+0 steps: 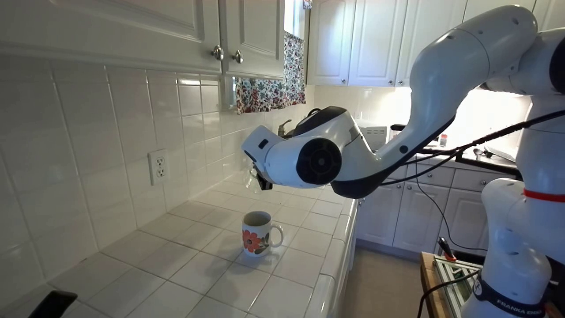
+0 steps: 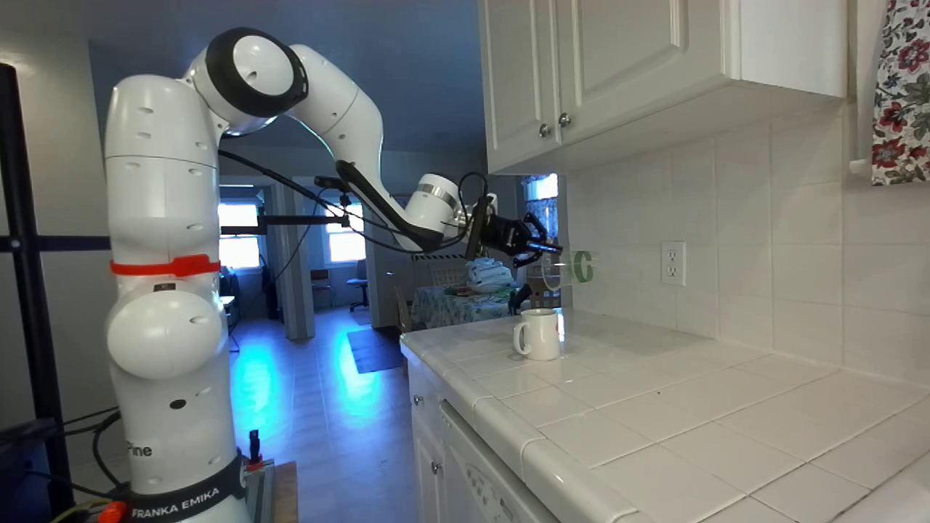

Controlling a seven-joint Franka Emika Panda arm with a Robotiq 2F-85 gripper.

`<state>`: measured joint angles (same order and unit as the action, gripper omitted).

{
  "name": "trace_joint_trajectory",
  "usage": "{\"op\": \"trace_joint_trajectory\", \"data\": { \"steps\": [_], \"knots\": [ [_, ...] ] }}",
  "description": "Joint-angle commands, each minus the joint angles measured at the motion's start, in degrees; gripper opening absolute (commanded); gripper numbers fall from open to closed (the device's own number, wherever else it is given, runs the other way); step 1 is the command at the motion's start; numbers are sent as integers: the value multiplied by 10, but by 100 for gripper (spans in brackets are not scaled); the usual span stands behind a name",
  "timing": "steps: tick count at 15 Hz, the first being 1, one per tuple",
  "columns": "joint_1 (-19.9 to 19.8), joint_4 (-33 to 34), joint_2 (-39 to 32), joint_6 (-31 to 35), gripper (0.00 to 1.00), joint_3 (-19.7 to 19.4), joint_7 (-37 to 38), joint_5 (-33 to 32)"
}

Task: Pour out the content from the right cup to the left cup

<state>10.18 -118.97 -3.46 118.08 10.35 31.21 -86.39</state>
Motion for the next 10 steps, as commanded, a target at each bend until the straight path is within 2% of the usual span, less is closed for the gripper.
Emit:
{"op": "trace_joint_trajectory", "data": {
  "steps": [1, 6, 10],
  "knots": [
    [4, 18, -15, -15, 2, 1, -14, -12],
    [1, 21, -7, 0, 2, 0, -3, -1],
    [-10, 13, 34, 56, 2, -9, 27, 59]
  ]
}}
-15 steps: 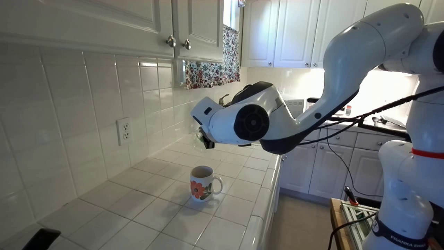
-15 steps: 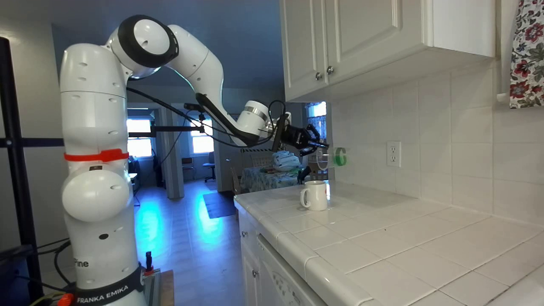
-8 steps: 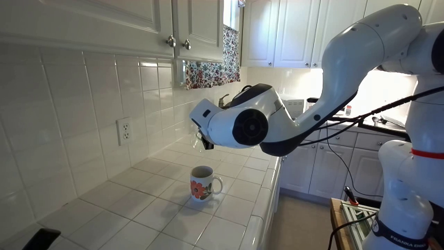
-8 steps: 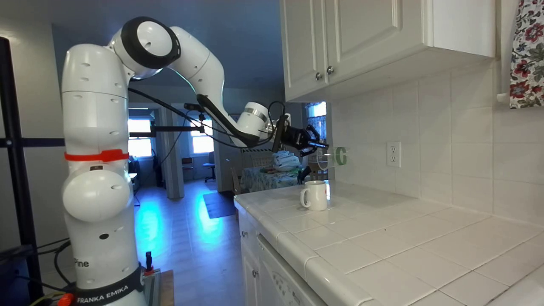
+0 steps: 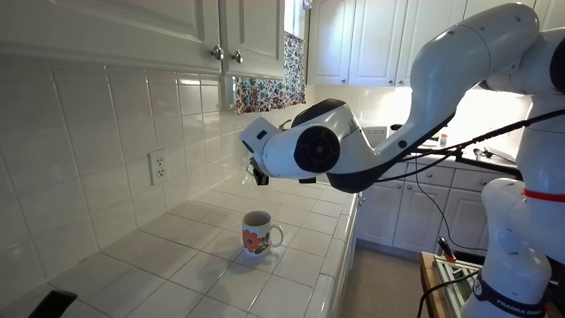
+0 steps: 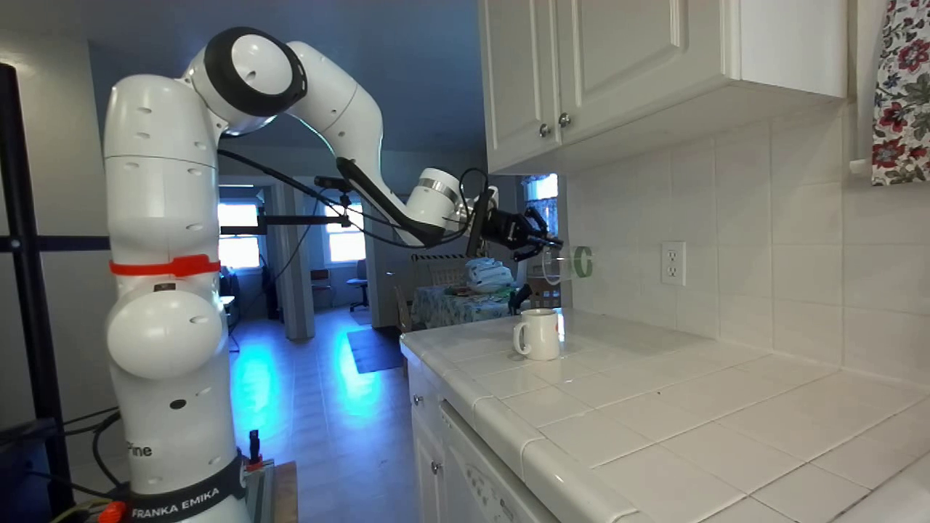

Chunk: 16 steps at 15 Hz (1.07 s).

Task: Pour out the content from the right cup to the left cup

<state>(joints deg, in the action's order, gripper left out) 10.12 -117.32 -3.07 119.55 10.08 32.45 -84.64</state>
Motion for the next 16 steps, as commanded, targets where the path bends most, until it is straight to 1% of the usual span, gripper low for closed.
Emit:
{"op": "trace_joint_trajectory", "data": {
  "steps": [1, 3, 10, 13, 15, 16],
  "knots": [
    [-13, -10, 42, 58, 2, -10, 26, 55],
    [-20, -21, 67, 89, 2, -20, 40, 89],
    [-44, -54, 132, 133, 2, -50, 63, 176],
    [-55, -80, 153, 162, 2, -62, 66, 206],
    [-65, -109, 171, 199, 2, -75, 64, 234],
    [-65, -70, 141, 167, 2, -59, 57, 215]
  ]
}}
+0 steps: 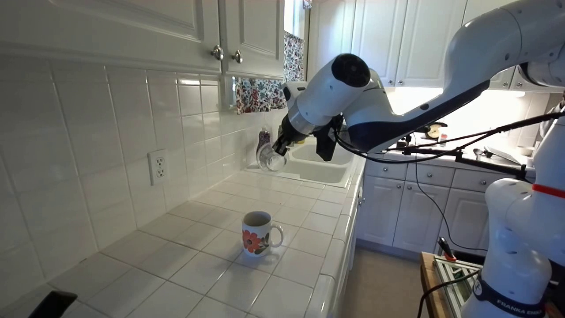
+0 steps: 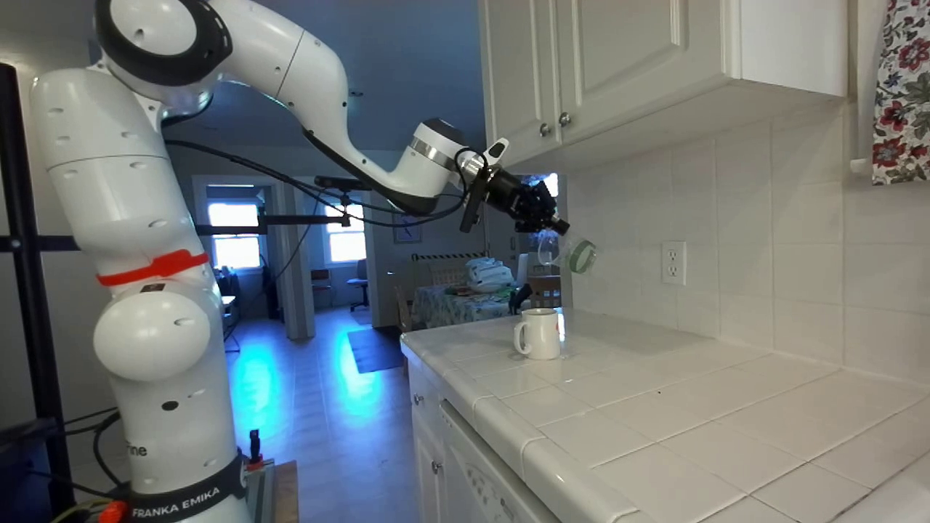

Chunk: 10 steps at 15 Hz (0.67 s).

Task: Pour out the content from the right cup to the left cup

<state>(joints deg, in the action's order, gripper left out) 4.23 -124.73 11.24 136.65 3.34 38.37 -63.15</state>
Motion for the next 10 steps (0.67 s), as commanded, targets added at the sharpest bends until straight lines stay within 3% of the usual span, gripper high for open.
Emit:
{"op": "trace_joint_trajectory", "data": {
  "steps": [1, 3, 4, 10],
  "knots": [
    [-10, -2, 2, 2, 6, 6, -2, 2],
    [-9, -1, 1, 1, 6, 10, -2, 2],
    [-9, -1, 1, 0, 2, 11, -2, 2],
    [-26, -64, 37, 188, 2, -37, -44, 179]
  ]
}}
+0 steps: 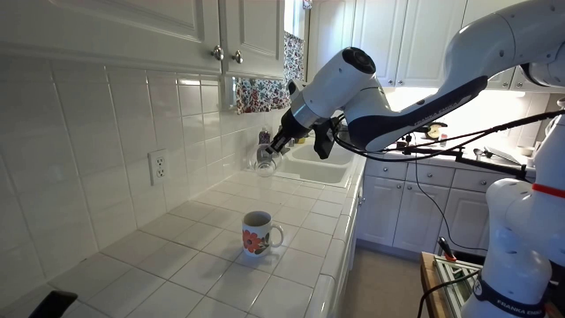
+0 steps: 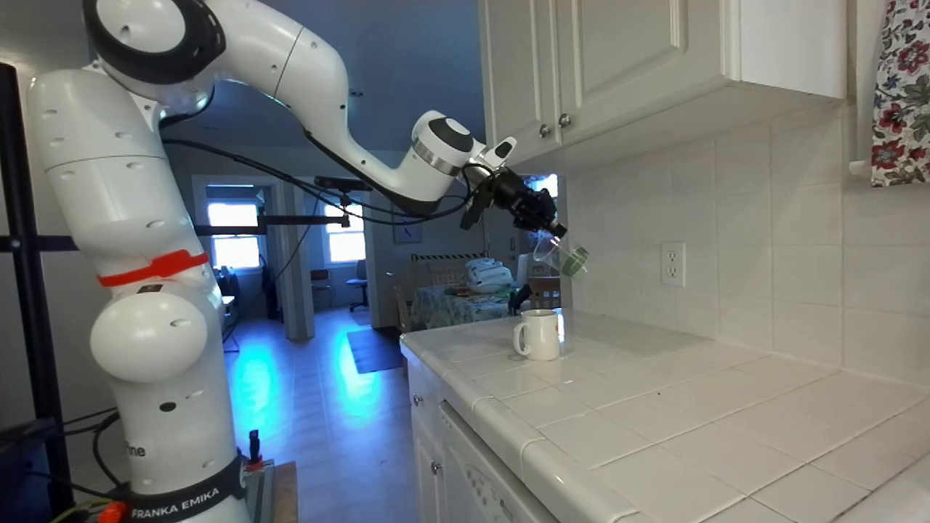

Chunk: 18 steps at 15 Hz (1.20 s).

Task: Pour out the content from the right cup to the left cup

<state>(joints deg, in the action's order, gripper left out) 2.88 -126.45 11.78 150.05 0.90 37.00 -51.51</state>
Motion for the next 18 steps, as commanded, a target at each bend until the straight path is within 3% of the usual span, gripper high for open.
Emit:
{"op": "trace_joint_trajectory", "data": {
  "steps": [1, 3, 4, 10, 11, 12, 14, 18],
  "knots": [
    [-18, -60, 41, 63, 2, -15, -40, 94],
    [-2, -81, 60, 47, 2, -42, -40, 146],
    [-34, -90, 71, 39, 2, -20, -43, 179],
    [-75, -136, 114, 23, 2, -25, -94, 350],
    [-95, -109, 88, 34, 2, 1, -82, 327],
    [-100, -111, 90, 32, 6, 4, -87, 333],
    [-108, -111, 89, 32, 2, 14, -85, 330],
    [-122, -108, 69, 29, 2, 0, -77, 389]
  ]
}}
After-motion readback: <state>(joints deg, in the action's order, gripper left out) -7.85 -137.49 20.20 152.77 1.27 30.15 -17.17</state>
